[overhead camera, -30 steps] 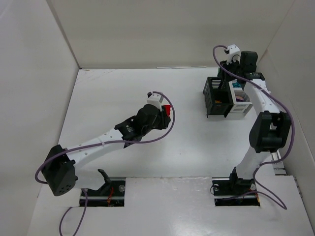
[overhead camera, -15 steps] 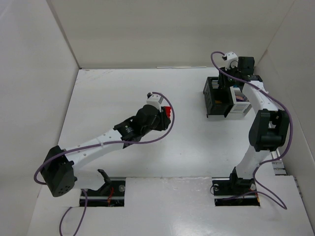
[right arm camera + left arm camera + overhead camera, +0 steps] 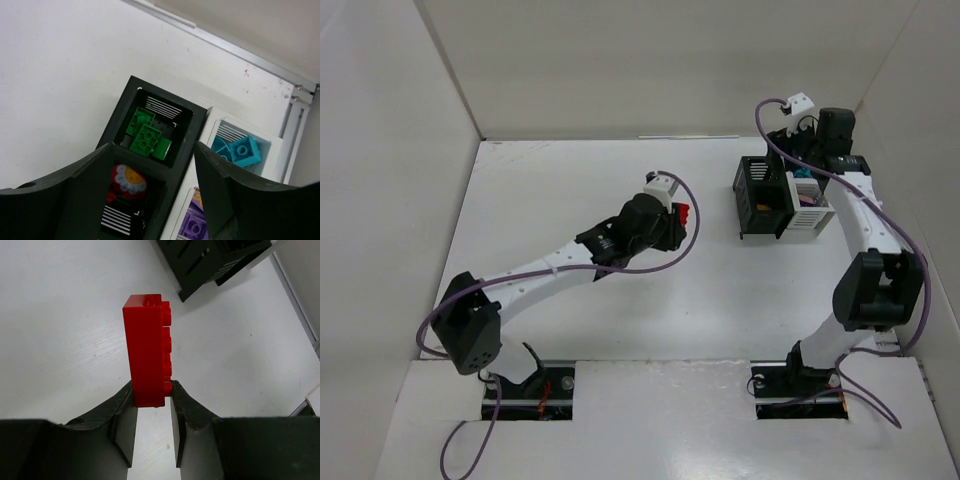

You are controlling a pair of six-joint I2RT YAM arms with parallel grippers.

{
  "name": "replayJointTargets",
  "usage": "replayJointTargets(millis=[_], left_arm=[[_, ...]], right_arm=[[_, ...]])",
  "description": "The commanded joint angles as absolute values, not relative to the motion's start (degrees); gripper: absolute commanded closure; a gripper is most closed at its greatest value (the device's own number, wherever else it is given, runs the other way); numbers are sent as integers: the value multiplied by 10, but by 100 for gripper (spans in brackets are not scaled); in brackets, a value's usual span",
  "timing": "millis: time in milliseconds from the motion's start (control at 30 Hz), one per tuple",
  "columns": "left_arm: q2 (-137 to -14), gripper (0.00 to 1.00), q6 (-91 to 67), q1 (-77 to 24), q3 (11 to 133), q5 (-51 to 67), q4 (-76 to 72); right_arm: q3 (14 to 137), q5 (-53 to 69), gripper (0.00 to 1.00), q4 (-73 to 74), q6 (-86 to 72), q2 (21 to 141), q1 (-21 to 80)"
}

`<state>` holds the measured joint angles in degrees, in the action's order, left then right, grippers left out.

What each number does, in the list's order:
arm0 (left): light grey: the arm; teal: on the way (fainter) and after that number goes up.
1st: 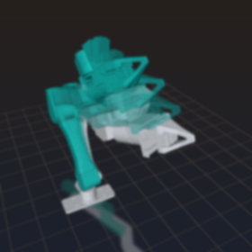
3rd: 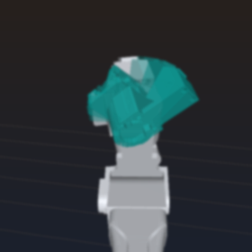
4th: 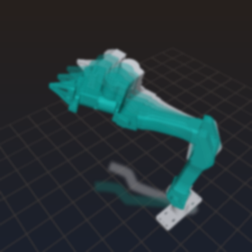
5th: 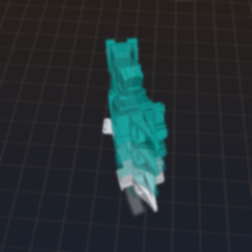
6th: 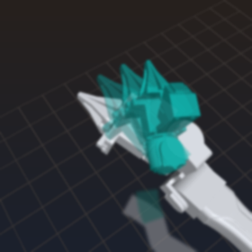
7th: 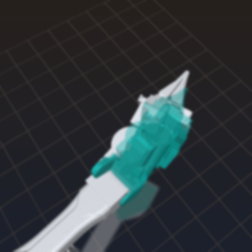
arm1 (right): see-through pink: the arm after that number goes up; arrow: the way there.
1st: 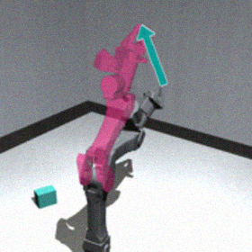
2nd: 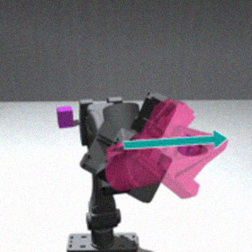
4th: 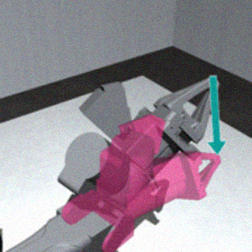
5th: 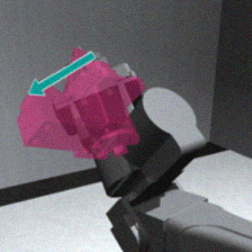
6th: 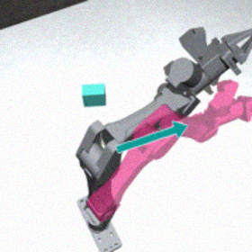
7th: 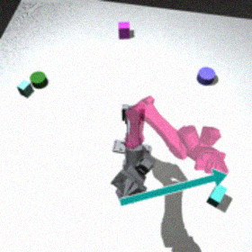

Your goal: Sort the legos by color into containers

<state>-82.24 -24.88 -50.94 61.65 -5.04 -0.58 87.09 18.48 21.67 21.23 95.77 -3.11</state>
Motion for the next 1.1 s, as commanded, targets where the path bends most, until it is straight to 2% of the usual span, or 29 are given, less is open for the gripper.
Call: replayJointTargets(millis=[0, 100, 233, 267, 367, 433, 500, 600, 767, 967, 1067], left_arm=[[-853, 100, -201, -509, 687, -20, -39], [-922, 100, -157, -509, 767, 20, -39], [-1019, 100, -118, -509, 885, 37, -39], [-1040, 100, -111, -515, 941, 42, -31], [-1135, 100, -98, -515, 1038, 55, -11], [-1215, 100, -98, -515, 1155, 62, 18], [-1270, 100, -104, -515, 1281, 62, 38], [-1352, 100, -110, -515, 1374, 89, 60], [-1359, 100, -132, -526, 1344, 78, -23], [-1400, 100, -132, -537, 1381, 43, -16], [-1400, 95, -132, -537, 1375, 36, -11]], right_arm=[[849, 179, 30, 206, 199, 884, -46], [805, 90, 30, 222, 161, 789, -54], [738, -60, 20, 248, 127, 639, -62], [707, -77, 15, 248, 119, 578, -62], [672, -107, 9, 243, 111, 497, -62], [650, -124, 0, 236, 111, 435, -62], [644, -131, 0, 242, 111, 395, -67], [639, -148, 0, 249, 111, 379, -67], [639, -156, 0, 255, 111, 378, -67], [639, -125, 0, 255, 116, 416, -67], [644, -120, 0, 255, 116, 421, -67]])
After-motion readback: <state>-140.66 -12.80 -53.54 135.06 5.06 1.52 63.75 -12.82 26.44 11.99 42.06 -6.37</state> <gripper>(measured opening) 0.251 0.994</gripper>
